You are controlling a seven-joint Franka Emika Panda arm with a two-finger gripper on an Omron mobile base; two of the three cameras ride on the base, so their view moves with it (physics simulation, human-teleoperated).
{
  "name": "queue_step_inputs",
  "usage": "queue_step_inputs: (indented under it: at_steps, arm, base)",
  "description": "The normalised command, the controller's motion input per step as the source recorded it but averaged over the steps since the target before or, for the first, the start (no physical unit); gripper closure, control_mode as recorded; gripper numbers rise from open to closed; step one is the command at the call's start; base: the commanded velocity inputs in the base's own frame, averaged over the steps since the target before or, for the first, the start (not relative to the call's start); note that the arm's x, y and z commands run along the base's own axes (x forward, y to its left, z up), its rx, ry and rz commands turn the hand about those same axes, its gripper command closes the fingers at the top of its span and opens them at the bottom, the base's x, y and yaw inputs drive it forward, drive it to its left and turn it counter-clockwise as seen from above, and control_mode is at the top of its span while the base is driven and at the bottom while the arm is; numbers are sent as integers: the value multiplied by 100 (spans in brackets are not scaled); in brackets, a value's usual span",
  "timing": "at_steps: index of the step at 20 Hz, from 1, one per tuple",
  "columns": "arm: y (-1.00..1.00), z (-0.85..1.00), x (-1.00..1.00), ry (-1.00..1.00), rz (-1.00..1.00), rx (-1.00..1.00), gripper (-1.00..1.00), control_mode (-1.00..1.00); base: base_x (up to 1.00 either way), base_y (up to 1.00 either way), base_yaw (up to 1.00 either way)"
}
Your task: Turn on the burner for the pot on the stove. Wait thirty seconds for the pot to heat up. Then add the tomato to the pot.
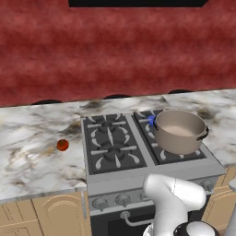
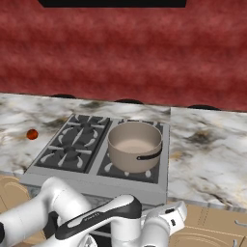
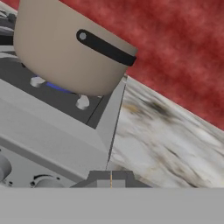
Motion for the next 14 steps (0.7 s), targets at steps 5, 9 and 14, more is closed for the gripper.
queue_step_inputs:
  at_steps: [5, 9, 14]
  arm:
    - [0, 0, 0, 0, 0, 0, 100, -100]
    - [0, 0, 0, 0, 0, 0, 100, -100]
    - [0, 0, 0, 0, 0, 0, 100, -100]
  base:
    - [0, 0, 0]
    - [0, 0, 0]
    - [0, 0, 0]
